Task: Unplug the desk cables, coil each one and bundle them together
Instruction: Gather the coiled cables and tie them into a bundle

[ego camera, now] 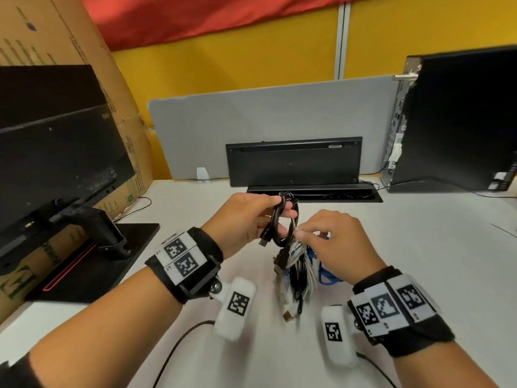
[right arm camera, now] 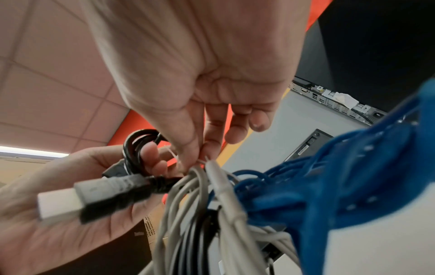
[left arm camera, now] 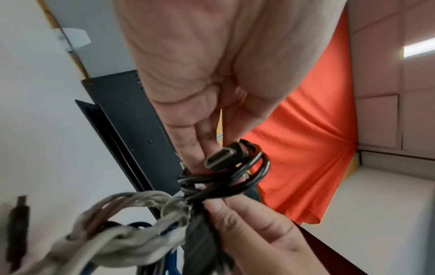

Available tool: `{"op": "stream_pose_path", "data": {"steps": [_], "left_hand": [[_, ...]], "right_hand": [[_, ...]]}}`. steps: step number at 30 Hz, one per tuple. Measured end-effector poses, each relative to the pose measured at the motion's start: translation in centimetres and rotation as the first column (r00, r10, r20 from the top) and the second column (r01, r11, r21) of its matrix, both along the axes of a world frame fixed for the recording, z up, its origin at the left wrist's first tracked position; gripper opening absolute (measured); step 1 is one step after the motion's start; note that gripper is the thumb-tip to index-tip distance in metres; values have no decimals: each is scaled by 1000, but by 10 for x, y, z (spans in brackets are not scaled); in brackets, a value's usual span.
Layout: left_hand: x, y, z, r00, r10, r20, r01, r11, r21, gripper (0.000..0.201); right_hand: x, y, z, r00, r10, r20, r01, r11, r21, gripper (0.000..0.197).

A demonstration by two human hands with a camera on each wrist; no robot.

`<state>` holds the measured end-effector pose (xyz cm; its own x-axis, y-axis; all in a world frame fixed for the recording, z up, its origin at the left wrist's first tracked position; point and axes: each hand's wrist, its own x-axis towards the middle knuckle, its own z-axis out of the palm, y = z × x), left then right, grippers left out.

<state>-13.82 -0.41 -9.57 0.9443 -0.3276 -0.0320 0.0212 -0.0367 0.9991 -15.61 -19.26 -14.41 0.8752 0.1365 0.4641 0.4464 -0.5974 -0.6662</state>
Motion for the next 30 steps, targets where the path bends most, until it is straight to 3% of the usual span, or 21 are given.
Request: {"op": "stream_pose_path", "data": {"steps": [3, 6, 9, 15, 22, 30], "left_hand": [[-3, -4, 0, 998, -55, 6, 55, 996, -74, 31], [-3, -6, -1, 994, -47, 97, 42, 998, 55, 33], [-6, -8, -1, 985, -60, 163, 34, 987, 157, 22], [-5, -9, -4, 973, 0, 231, -57, 969, 240, 12], [-2, -9, -15, 942, 13, 337, -113, 953, 280, 20], [-4, -13, -18, 910, 12, 415, -122, 963, 241, 8]], "right_hand": [[-2, 0, 2, 1000, -7, 11, 8, 997, -74, 13], [-3, 0, 5, 1000, 3, 0, -3, 995, -101, 13], [-6, 4, 7, 1000, 2, 1, -2, 989, -147, 13], [-7, 8, 8, 1000, -7, 29, 12, 985, -174, 21], [-6, 5, 10, 999, -9, 36, 12, 995, -98, 16], [-2, 0, 13, 1000, 9, 19, -9, 1000, 4, 14]]}}
